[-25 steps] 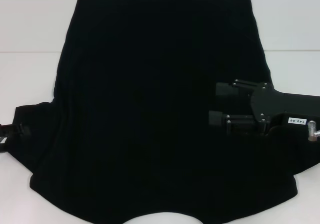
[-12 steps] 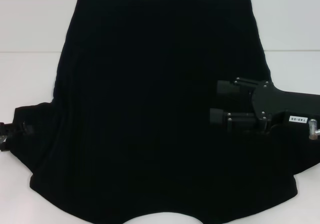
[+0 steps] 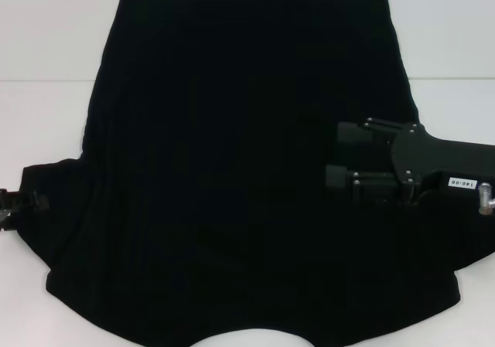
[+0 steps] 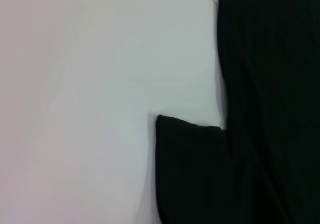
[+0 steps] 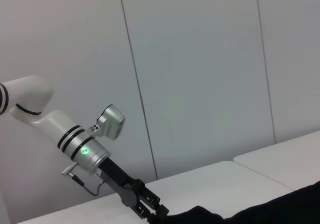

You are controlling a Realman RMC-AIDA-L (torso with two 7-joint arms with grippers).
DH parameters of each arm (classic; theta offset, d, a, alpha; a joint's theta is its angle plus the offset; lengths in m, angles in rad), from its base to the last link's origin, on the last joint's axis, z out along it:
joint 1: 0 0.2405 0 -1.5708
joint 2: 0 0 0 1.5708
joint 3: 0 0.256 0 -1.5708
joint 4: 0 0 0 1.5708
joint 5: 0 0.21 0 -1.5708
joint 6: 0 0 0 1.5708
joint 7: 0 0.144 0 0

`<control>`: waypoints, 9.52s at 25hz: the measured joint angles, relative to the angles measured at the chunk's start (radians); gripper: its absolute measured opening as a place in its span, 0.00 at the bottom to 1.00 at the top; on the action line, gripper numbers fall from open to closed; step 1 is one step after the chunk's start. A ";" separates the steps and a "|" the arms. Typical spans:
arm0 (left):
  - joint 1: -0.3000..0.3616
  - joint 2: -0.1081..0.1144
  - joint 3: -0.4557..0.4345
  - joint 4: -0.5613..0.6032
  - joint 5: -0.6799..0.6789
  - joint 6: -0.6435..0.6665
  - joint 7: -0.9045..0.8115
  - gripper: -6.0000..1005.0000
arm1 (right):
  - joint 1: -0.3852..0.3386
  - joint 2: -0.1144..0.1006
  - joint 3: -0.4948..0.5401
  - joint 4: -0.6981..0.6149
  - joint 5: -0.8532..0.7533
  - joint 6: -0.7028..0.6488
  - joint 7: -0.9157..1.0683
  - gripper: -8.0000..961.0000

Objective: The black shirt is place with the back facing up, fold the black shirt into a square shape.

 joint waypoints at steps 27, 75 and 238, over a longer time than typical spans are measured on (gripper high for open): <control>0.009 -0.008 0.041 -0.004 -0.002 -0.090 0.047 0.05 | -0.003 0.002 0.022 0.000 0.000 0.002 -0.002 0.90; -0.059 0.012 0.095 -0.007 -0.012 -0.343 0.173 0.07 | -0.009 0.039 0.085 0.049 0.011 0.028 -0.004 0.85; -0.059 -0.169 0.329 -0.299 -0.474 0.298 1.340 0.94 | -0.090 -0.161 0.173 -0.030 -0.431 0.492 0.961 0.01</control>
